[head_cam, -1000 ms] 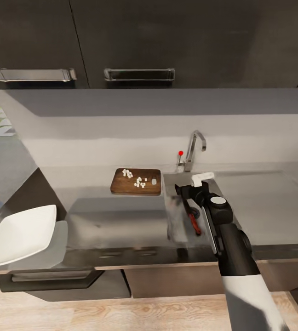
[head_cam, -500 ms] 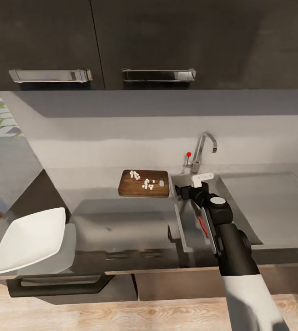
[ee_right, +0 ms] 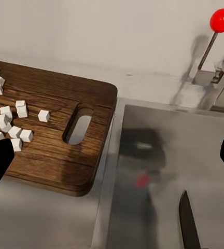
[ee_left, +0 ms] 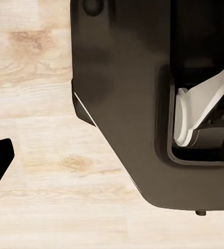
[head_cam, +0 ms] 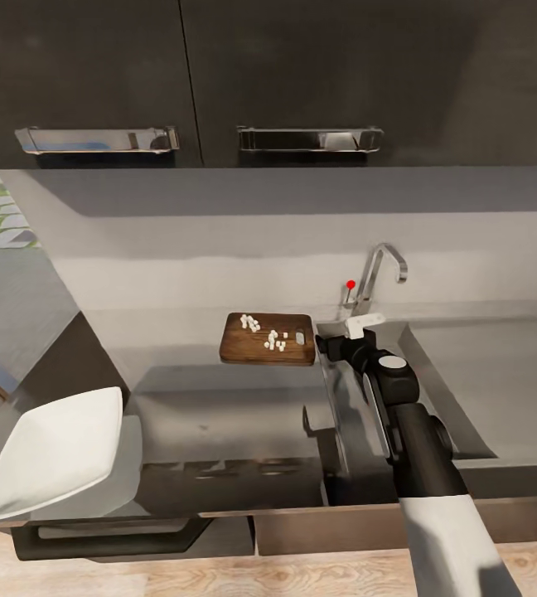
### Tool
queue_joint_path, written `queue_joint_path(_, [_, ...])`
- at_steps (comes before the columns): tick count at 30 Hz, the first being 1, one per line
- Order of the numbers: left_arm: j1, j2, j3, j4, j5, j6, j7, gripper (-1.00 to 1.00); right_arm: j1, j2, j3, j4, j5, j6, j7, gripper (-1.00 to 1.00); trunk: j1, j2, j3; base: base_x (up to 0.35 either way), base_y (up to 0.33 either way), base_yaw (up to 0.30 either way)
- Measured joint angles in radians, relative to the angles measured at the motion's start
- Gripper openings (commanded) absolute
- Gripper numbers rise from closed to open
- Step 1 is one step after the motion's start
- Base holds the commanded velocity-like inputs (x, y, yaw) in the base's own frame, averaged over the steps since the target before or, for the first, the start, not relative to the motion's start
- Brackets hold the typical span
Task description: In the kitchen, take the Vidalia onion out of the sink, dice it on the chopping board with the paring knife, put the diced onion into the bowl on the countertop, then place both the paring knife and the chopping board into the sink.
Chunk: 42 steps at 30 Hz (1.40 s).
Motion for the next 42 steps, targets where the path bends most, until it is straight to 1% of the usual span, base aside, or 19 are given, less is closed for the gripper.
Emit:
queue_joint_path(11, [0.000,0.000,0.001,0.004,0.000,-0.001,0.000,1.00,0.000,0.003,0.000,0.014,0.000,0.000,-0.002,1.00,0.000,0.000,0.000,0.006,0.007,0.000])
queue_joint_path(20, [0.000,-0.001,0.000,0.005,0.000,-0.001,0.000,1.00,0.000,0.005,0.000,0.029,0.000,-0.001,-0.006,1.00,0.000,0.000,0.000,0.182,0.166,0.000])
queue_joint_path(31, [0.000,0.000,-0.001,0.005,0.000,-0.004,0.000,1.00,0.000,0.006,-0.002,0.038,0.000,0.000,-0.008,1.00,0.000,0.000,0.000,0.012,0.009,0.000])
queue_joint_path(34, [0.000,0.000,-0.001,0.009,0.000,-0.005,0.000,1.00,0.000,0.008,-0.004,0.070,0.000,0.000,-0.043,1.00,0.000,0.000,0.000,0.000,0.000,0.000])
queue_joint_path(35, [0.000,0.000,-0.001,0.018,0.001,-0.005,0.000,1.00,0.000,0.011,-0.004,0.078,0.000,0.000,-0.069,1.00,0.000,0.000,0.000,0.000,0.000,0.000])
queue_joint_path(38, [0.000,0.000,0.001,0.038,0.000,-0.005,0.001,1.00,0.000,0.031,-0.006,0.120,0.002,-0.002,-0.138,1.00,0.000,0.000,0.000,0.000,0.000,0.000])
queue_joint_path(40, [0.000,0.000,0.001,0.043,0.000,-0.005,0.001,1.00,-0.005,0.036,-0.008,0.199,0.005,-0.011,-0.175,1.00,0.000,0.000,0.000,0.000,0.000,0.000])
queue_joint_path(42, [0.000,0.000,0.001,0.045,0.000,-0.005,0.001,1.00,-0.021,0.037,-0.008,0.287,0.007,-0.036,-0.187,1.00,0.000,0.000,0.000,0.000,0.000,0.000])
